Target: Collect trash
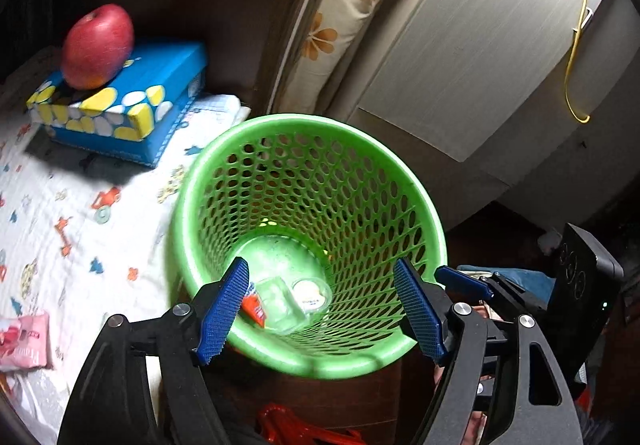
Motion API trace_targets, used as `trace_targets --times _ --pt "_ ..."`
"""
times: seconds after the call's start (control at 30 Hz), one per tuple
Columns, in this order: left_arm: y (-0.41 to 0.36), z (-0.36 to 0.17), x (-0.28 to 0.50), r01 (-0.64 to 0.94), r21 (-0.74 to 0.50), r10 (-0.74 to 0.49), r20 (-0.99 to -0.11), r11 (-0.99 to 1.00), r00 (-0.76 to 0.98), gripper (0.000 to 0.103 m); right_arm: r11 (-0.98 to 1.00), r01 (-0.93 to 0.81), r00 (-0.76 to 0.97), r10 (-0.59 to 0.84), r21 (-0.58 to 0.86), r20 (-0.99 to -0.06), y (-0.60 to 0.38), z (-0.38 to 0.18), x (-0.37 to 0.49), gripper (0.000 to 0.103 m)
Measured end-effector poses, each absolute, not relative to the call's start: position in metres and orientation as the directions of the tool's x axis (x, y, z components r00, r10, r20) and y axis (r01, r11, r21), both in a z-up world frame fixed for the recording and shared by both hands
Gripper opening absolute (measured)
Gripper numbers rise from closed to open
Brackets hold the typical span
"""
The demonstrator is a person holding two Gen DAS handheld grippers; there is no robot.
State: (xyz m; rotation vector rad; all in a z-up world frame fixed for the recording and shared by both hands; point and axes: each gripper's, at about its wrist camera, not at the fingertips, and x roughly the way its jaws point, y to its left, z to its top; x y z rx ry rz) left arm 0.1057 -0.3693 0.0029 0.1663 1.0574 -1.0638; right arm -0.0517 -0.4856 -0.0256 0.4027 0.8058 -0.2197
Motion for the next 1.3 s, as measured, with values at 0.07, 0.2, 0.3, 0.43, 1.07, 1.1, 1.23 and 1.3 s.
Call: trace_targets --times 0.07,0.2,0.3,0.43,1.07,1.1,1.23,1.3 --pt "-0.355 0.006 0.104 0.767 -0.335 -0.623 -0.775 0.548 0.107 0.072 0.906 0.329 0.679 -0.031 0.267 -0.734 -0.479 -0.024 -0.05 0.08" --pt "-0.318 0.01 0.104 0.731 -0.302 -0.602 -0.778 0.611 0.181 0.074 0.919 0.289 0.688 -0.004 0.268 -0.726 -0.46 -0.019 -0.04 0.081" --pt "-0.285 0.012 0.106 0.692 -0.291 -0.585 -0.777 0.661 0.232 0.075 0.93 0.253 0.696 0.016 0.266 -0.718 -0.443 -0.014 -0.031 0.084" --pt "-0.233 0.015 0.107 0.629 -0.253 -0.541 -0.779 0.735 0.318 0.078 0.944 0.201 0.701 0.049 0.263 -0.711 -0.418 -0.01 -0.016 0.087" --pt "0.011 -0.027 0.109 0.159 -0.04 -0.122 -0.826 0.986 0.55 0.094 0.964 -0.069 0.64 0.24 0.256 -0.73 -0.289 -0.014 0.047 0.089" --pt "0.022 -0.031 0.109 0.139 -0.036 -0.107 -0.831 0.99 0.546 0.094 0.963 -0.08 0.636 0.247 0.256 -0.731 -0.284 -0.015 0.049 0.089" --pt "0.061 -0.05 0.11 0.072 -0.049 -0.079 -0.861 0.996 0.503 0.095 0.959 -0.115 0.619 0.272 0.258 -0.736 -0.265 -0.017 0.055 0.09" --pt "0.072 -0.058 0.11 0.048 -0.03 -0.049 -0.867 0.998 0.495 0.095 0.957 -0.131 0.609 0.284 0.259 -0.741 -0.256 -0.019 0.058 0.09"
